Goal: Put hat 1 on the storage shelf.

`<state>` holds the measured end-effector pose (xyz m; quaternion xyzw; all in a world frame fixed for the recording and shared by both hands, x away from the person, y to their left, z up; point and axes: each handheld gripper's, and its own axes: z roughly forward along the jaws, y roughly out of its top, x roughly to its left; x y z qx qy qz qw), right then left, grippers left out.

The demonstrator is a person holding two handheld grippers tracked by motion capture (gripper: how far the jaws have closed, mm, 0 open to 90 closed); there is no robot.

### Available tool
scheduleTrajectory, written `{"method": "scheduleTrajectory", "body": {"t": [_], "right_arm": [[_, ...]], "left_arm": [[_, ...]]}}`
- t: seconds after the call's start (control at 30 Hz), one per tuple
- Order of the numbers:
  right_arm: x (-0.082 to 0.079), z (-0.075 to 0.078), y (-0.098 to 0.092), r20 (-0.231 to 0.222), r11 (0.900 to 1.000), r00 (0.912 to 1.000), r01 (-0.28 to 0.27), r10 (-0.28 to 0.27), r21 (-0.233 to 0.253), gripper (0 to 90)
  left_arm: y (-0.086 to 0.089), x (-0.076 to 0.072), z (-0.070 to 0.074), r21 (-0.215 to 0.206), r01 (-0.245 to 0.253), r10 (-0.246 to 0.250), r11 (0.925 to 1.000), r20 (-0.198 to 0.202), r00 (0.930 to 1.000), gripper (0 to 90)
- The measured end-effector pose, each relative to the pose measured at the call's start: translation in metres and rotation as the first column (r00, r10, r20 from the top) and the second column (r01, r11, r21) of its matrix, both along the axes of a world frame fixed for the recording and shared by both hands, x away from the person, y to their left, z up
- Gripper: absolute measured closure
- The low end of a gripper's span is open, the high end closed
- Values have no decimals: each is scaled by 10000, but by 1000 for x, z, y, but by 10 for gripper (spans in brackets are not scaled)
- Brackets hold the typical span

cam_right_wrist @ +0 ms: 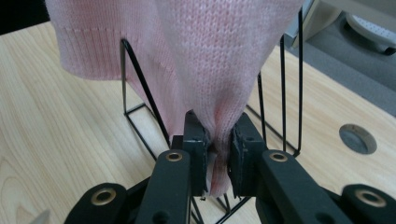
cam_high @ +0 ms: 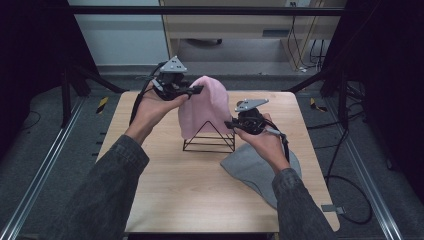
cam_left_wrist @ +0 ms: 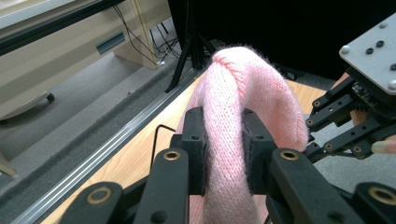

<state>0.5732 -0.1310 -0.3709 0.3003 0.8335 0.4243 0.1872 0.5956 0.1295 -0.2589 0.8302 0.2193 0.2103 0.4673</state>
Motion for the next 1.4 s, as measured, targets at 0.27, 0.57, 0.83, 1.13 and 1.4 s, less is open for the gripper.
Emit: {"method": "scheduleTrajectory", "body": {"t": [0.27,0.57,0.83,1.13,1.4], "right_arm": [[-1,-12,-4,-193,9999,9998,76,-79,-121,791],[-1,-24,-10,-401,9998,9991,149,-155,-161,791],[-1,-33,-12,-573,9996,9982,159,-173,-254,790],[-1,-38,-12,-772,9995,9968,185,-203,-244,785],[-2,-39,-14,-865,9994,9958,267,-287,-240,659]], "left_arm": [[-7,1,-10,120,111,-109,9999,-165,9998,743],[-11,-3,-20,266,126,-117,9996,-353,9993,743],[-17,-9,-26,750,235,-211,9969,-333,9992,744],[-18,-10,-30,674,227,-192,9975,-514,9985,747],[-21,-12,-32,558,154,-118,9983,-637,9979,750]]}}
